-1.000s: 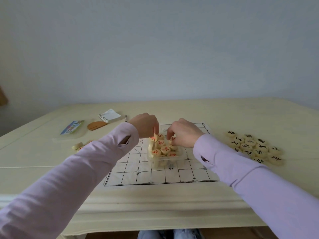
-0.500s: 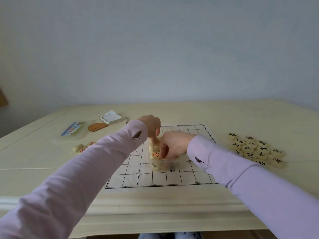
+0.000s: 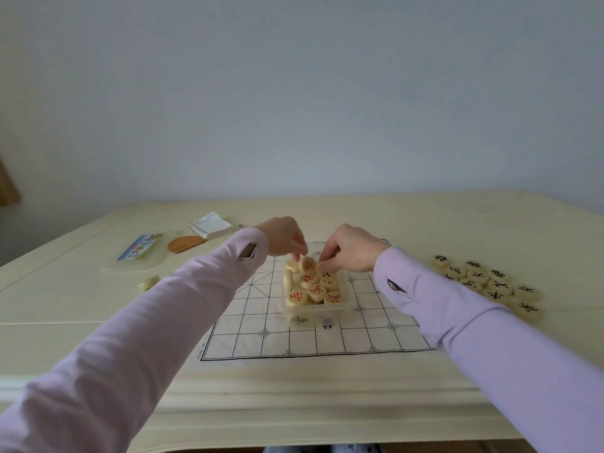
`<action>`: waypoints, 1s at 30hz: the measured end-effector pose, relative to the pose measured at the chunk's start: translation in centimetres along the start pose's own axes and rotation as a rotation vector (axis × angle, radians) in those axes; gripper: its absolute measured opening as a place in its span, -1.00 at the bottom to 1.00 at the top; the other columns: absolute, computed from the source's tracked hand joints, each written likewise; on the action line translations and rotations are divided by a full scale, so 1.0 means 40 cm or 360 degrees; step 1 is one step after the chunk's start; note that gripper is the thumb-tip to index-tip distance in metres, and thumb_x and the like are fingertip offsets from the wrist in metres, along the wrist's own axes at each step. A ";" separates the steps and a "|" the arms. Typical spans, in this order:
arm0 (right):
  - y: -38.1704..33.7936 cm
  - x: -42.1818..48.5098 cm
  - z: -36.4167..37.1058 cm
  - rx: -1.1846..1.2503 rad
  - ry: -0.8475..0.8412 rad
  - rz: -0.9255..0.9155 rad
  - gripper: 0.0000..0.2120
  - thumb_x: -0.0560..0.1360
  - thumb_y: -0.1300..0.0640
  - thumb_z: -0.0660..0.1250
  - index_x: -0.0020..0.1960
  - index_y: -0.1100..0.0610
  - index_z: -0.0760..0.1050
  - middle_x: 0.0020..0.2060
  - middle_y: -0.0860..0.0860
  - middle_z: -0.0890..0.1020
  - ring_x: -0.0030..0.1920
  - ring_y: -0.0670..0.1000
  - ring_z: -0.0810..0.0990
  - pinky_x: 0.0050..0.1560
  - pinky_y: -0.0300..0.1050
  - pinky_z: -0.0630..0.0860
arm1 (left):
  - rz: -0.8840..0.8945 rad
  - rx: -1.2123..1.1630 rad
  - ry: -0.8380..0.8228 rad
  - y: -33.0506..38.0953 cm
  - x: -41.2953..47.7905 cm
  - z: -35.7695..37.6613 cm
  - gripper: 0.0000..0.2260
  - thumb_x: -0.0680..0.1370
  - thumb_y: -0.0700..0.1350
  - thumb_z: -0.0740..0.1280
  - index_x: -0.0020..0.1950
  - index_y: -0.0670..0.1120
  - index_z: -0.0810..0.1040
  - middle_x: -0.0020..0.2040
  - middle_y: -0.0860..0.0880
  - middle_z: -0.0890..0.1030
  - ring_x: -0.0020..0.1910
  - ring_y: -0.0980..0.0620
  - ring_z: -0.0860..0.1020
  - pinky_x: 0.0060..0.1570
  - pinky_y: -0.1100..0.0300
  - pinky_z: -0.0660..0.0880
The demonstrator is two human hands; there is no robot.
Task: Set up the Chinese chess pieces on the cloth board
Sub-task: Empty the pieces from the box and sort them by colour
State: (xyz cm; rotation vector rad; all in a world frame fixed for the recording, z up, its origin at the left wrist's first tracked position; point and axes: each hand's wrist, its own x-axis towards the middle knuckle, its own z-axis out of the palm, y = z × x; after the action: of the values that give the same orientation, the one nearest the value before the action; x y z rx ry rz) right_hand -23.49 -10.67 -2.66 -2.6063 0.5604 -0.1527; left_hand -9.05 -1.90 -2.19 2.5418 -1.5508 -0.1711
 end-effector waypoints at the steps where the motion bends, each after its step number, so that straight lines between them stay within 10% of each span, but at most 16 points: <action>1: 0.003 0.001 0.002 0.0009 0.0004 0.0022 -0.76 0.44 0.06 0.42 0.08 0.09 0.64 0.04 0.00 0.65 -0.02 -0.04 0.53 -0.06 -0.20 0.39 | 0.0008 0.0041 -0.0015 0.003 0.001 0.004 -0.84 0.51 -0.10 0.33 0.01 -0.07 0.67 -0.03 -0.01 0.69 -0.16 0.07 0.56 -0.05 0.17 0.49; 11: 0.018 0.006 -0.002 0.0293 -0.0029 0.0188 -0.78 0.48 0.12 0.38 0.07 0.19 0.62 -0.25 0.03 0.59 -0.36 -0.06 0.53 -0.27 -0.29 0.45 | 0.0163 0.0919 0.0092 0.029 0.027 0.055 -0.74 0.48 0.05 0.36 0.09 -0.05 0.58 0.01 -0.01 0.62 0.08 -0.03 0.52 0.09 0.19 0.32; 25: 0.027 0.005 0.001 0.0587 -0.0014 0.0274 -0.79 0.53 0.18 0.32 0.12 0.25 0.57 -0.33 0.04 0.54 -0.37 -0.06 0.50 -0.26 -0.31 0.52 | 0.0074 0.0307 -0.0017 -0.001 0.007 0.024 -0.77 0.58 -0.12 0.24 0.19 0.01 0.59 0.12 0.02 0.60 0.18 0.00 0.48 0.14 0.19 0.38; 30: 0.031 0.000 0.009 0.0679 0.0033 0.0261 -0.80 0.52 0.19 0.34 0.07 0.28 0.60 -0.30 0.07 0.56 -0.38 -0.06 0.49 -0.31 -0.32 0.52 | 0.0335 0.0013 -0.0313 0.043 -0.099 -0.038 -0.90 0.42 -0.06 0.45 -0.09 0.09 0.68 -0.23 0.21 0.59 -0.05 0.14 0.53 -0.04 0.27 0.41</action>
State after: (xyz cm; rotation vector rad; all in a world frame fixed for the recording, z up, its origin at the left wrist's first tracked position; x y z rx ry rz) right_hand -23.87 -11.51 -3.53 -2.1396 0.6646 -0.2195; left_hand -12.09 0.97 -0.31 2.4076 -1.8807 -0.3982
